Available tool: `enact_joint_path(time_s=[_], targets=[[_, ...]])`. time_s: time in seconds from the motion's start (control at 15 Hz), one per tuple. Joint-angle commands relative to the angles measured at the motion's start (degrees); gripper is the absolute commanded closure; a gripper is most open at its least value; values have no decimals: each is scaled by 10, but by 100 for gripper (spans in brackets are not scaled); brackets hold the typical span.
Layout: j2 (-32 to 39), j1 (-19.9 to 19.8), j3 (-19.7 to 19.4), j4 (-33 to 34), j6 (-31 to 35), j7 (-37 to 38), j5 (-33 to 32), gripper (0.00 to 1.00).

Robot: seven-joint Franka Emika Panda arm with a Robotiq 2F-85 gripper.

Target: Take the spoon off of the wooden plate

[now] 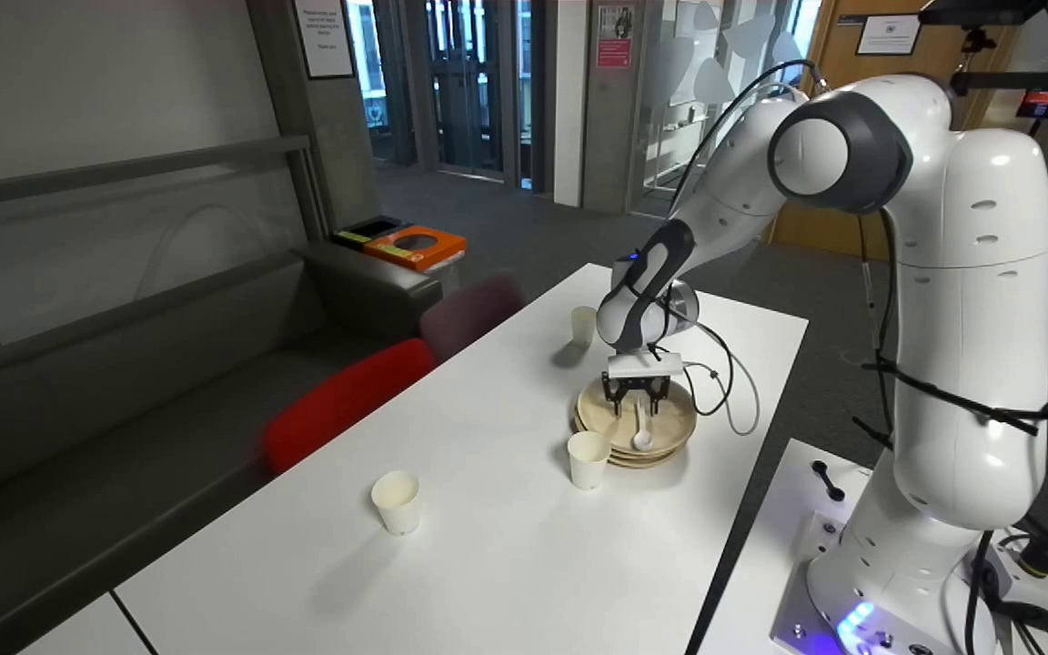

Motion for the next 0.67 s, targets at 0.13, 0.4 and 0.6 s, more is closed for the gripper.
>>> enact_joint_path(time_s=[0.13,0.4,0.6], targets=[[-12,-7,4,-12,13,-24,16,76],[-14,-7,4,-13,12,-25,16,84],[-14,-7,4,-12,10,-24,16,80]])
